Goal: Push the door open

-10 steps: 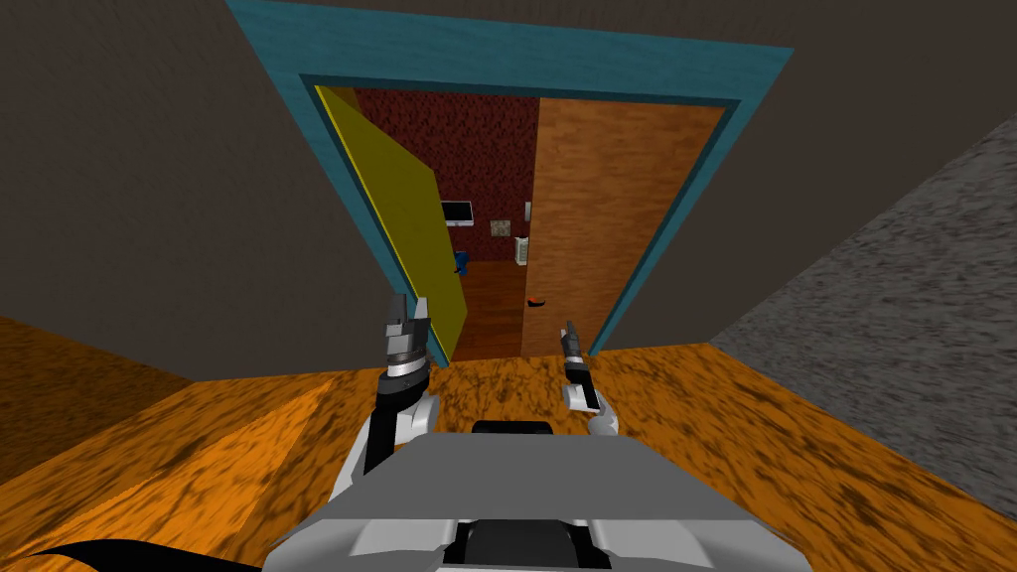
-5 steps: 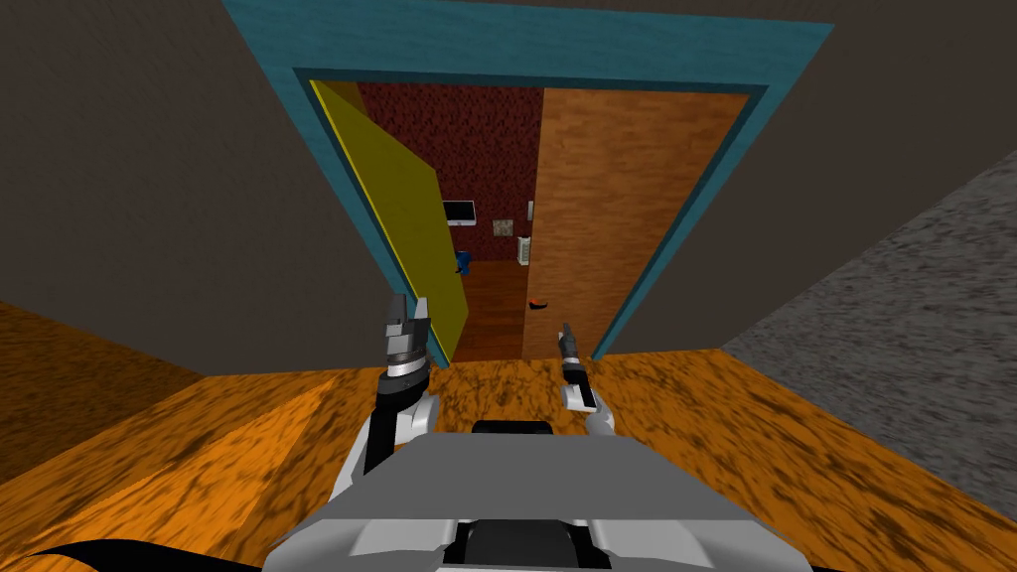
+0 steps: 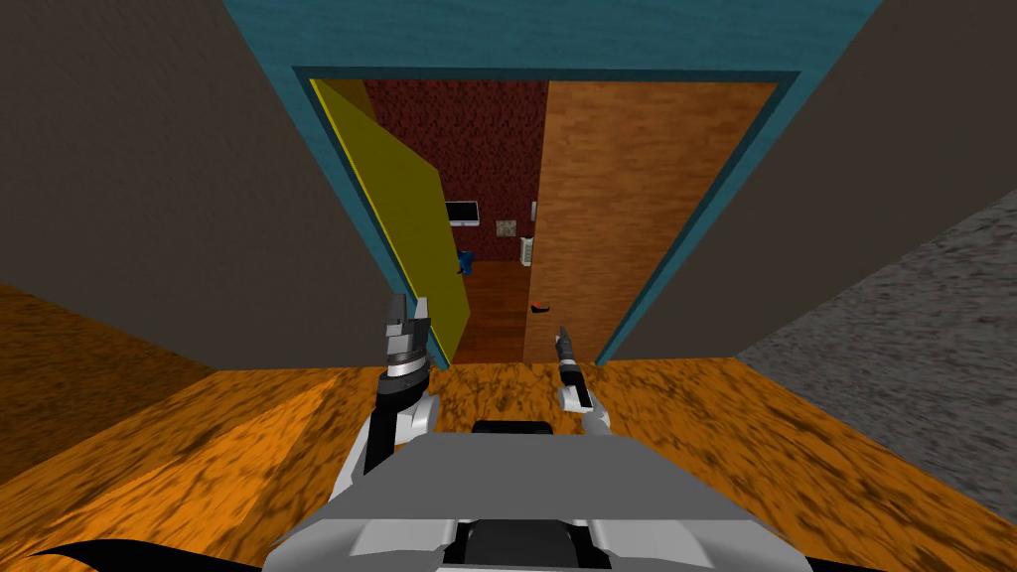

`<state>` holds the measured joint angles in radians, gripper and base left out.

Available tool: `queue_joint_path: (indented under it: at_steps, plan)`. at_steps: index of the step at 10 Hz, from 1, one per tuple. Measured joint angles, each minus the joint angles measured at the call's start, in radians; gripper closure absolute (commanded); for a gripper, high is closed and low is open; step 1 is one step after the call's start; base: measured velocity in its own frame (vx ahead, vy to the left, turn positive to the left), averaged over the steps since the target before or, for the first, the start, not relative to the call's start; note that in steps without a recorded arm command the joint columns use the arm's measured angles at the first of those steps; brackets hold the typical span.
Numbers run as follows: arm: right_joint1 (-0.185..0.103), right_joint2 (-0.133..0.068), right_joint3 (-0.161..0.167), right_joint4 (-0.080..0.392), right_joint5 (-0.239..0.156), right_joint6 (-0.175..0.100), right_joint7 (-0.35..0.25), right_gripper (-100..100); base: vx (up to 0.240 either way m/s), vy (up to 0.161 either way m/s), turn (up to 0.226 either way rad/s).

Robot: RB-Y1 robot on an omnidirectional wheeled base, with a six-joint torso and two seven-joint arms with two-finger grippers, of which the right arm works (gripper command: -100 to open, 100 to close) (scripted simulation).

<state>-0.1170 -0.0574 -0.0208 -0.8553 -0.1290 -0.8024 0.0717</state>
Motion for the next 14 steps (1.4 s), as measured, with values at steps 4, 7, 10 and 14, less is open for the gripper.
queue_joint_path:
  at_steps: [4, 7, 10, 14]
  plan:
    - [-0.052, 0.006, 0.001, 0.129, -0.005, -0.025, -0.003, -100, 0.073, -0.039, 0.056]
    - [-0.078, 0.012, 0.003, 0.197, -0.009, -0.027, -0.003, -100, 0.069, -0.020, 0.034]
    - [-0.106, 0.017, 0.005, 0.264, -0.012, -0.036, -0.005, -100, 0.069, -0.033, 0.048]
    - [-0.140, 0.026, 0.006, 0.345, -0.016, -0.045, -0.006, -100, 0.062, -0.030, 0.033]
